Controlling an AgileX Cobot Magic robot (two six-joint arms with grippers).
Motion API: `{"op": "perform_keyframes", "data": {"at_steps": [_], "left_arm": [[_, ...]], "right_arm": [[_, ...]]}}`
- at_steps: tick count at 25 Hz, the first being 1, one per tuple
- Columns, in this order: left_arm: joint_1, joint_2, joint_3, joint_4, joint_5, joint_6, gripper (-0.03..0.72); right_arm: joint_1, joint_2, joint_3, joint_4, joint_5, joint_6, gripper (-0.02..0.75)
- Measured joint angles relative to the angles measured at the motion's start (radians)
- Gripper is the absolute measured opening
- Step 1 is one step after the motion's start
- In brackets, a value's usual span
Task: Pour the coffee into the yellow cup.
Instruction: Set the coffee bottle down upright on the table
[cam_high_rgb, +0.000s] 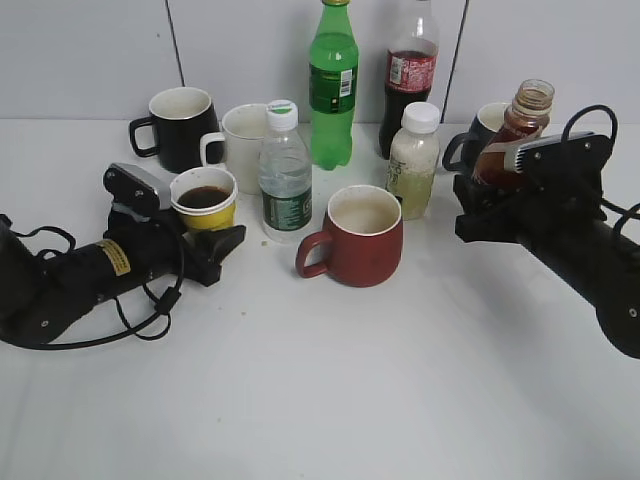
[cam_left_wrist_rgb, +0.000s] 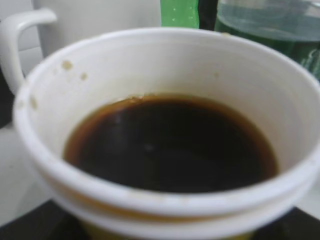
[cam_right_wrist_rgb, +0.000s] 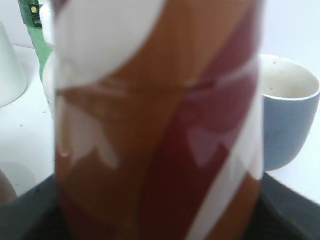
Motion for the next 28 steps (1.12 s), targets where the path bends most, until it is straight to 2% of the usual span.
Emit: {"op": "perform_keyframes", "data": {"at_steps": [8,18,28], "left_arm": [[0.0,-0.002,0.012,-0.004,0.007,0.0,0.585],[0.0,-0.033,0.056,-0.027,0.014,0.0,0.589],[0.0,-0.108,0.167,-0.095,0.011,0.001,0.589]], "right_arm": [[0.0,0.0,0.0,0.0,-0.001,0.0,0.505],[0.0,0.052,-0.007,0.0,-0.007,0.0,0.505],[0.0,0.156,-0.061,0.0,-0.007,0.0,0.505]]}}
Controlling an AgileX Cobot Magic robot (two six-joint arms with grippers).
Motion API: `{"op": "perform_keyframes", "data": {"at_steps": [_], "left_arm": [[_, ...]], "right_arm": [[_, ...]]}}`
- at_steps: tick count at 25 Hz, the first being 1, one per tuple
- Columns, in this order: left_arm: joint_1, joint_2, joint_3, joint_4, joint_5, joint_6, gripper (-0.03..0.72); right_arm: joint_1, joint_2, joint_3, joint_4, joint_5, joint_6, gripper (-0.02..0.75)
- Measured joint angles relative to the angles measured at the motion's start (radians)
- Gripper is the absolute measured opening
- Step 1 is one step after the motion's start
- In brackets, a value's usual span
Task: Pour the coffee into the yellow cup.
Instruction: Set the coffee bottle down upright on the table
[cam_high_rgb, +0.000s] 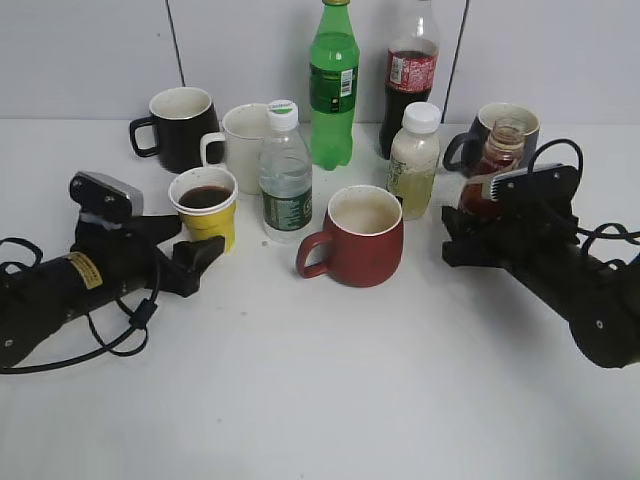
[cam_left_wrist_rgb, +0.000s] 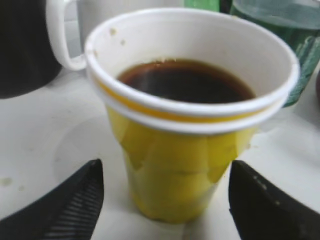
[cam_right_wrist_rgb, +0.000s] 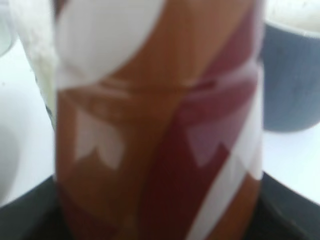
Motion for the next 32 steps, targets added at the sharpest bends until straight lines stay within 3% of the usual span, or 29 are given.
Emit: {"op": "perform_keyframes", "data": {"at_steps": [7,14,18,23,29,32], "left_arm": [[0.0,-0.068,0.072,-0.014,0.001,0.0,0.589],[0.0,-0.157,0.143,-0.039,0.075,0.0,0.589],[-0.001,-0.265,0.15,-0.041,0.29,-0.005,0.589],[-0.001,-0.432,0.15,-0.04,0.509,-0.124,0.587],[-0.016,-0.657,0.15,-0.077,0.839,-0.177,0.587],[-0.047,-0.807,0.151,-0.148,0.998,-0.182,0.587]], "right_arm": [[0.0,0.056,-0.013,0.0,-0.037,0.0,0.505],[0.0,0.06,-0.011,0.0,-0.03,0.0,0.619],[0.0,0.022,0.025,0.0,0.002,0.0,0.619],[0.0,-0.079,0.091,0.0,0.1,0.0,0.616],[0.0,-0.21,0.138,0.0,0.328,0.028,0.605],[0.0,-0.292,0.142,0.0,0.493,0.087,0.597]]}}
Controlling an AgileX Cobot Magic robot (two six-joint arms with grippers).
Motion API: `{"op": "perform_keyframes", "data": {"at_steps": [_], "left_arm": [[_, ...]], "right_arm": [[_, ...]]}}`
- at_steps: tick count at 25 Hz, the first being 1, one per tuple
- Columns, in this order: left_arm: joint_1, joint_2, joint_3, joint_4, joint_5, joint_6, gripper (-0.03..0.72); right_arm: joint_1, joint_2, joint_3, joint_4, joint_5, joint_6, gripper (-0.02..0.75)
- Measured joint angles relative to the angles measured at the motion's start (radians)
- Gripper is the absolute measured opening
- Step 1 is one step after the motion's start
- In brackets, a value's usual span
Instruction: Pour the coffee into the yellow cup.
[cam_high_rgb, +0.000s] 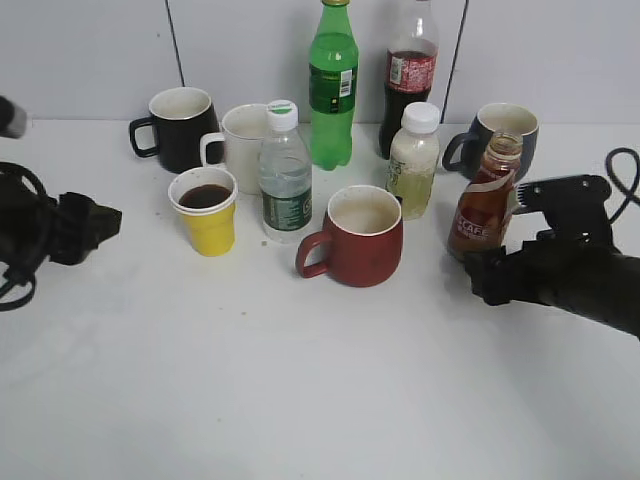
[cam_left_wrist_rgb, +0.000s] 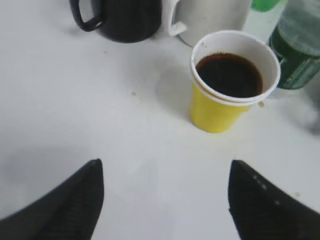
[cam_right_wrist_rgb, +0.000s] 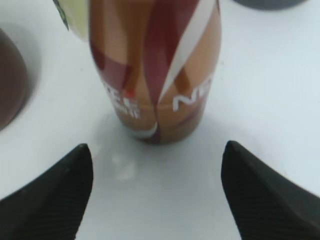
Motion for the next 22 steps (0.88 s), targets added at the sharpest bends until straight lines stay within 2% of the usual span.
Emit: {"op": "perform_keyframes", "data": {"at_steps": [5,8,9,11,14,18,22], "left_arm": [[-0.05,-0.244,0.0,-0.061,0.257,0.0,0.585],[-0.055,-0.385,0.001,-0.067,0.442,0.0,0.586],[-0.057,-0.403,0.001,-0.068,0.453,0.0,0.586],[-0.057,-0.555,0.001,-0.071,0.632,0.0,0.583],[-0.057,-0.731,0.001,-0.071,0.801,0.0,0.583],[-0.057,-0.919,-0.006,-0.072,0.968,0.0,0.58],[-0.059,-1.055,-0.036,-0.073,1.106,0.005,0.568]], "right_arm": [[0.02,-0.183,0.0,0.0,0.296,0.033,0.597],[0.066,-0.303,0.0,-0.012,0.477,0.035,0.596],[0.082,-0.348,0.0,-0.012,0.528,0.035,0.596],[0.118,-0.43,-0.002,-0.012,0.659,0.036,0.596],[0.152,-0.564,-0.03,0.0,0.887,0.036,0.596],[0.164,-0.759,-0.08,-0.005,1.195,0.032,0.594],[0.164,-0.971,-0.099,0.0,1.424,-0.033,0.594]]}}
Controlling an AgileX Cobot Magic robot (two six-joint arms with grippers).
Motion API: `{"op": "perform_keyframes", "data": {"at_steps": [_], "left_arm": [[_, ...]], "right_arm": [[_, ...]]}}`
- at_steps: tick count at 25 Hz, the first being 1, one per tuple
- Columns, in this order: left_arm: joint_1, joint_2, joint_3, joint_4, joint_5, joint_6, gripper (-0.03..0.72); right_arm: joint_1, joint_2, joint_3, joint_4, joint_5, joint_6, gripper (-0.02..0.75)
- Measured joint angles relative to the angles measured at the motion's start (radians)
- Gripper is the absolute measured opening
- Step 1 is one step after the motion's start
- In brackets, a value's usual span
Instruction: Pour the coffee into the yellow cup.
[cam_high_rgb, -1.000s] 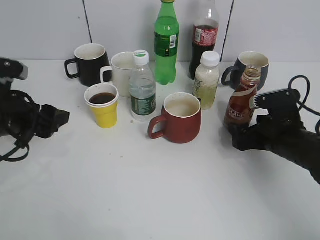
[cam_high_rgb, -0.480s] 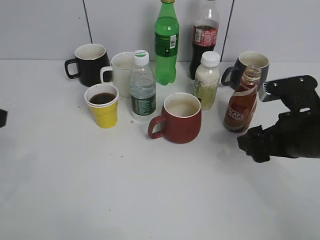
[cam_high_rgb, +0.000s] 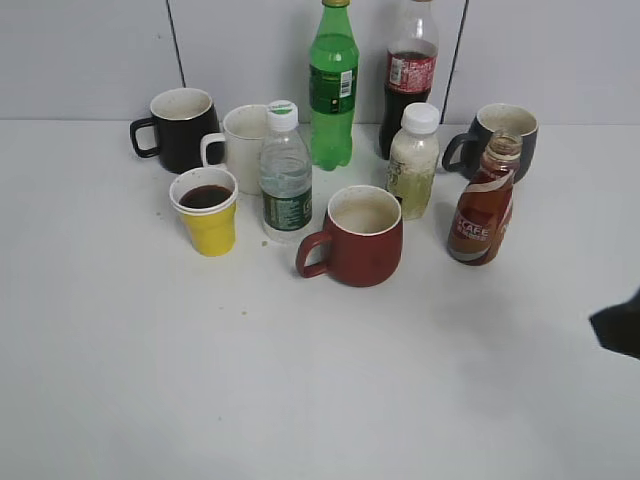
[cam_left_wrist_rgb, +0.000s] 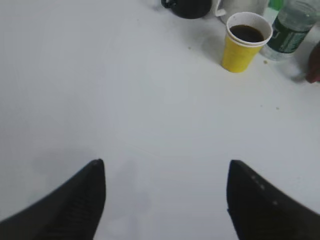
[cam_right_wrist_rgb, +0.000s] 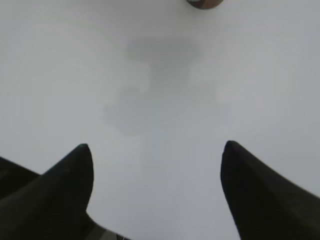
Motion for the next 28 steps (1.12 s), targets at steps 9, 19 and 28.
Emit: {"op": "perform_keyframes", "data": {"at_steps": [9,19,28], "left_arm": [[0.0,-0.096,0.001,-0.159,0.123,0.215,0.55],[0.0,-0.096,0.027,-0.174,0.075,0.263,0.542],[0.0,-0.096,0.027,-0.175,0.074,0.266,0.524]], "right_arm": [[0.0,-0.473,0.052,0.0,0.253,-0.043,0.595],[0.0,-0.776,0.085,-0.019,0.306,-0.055,0.594],[0.0,-0.782,0.087,-0.02,0.307,-0.058,0.593]]}}
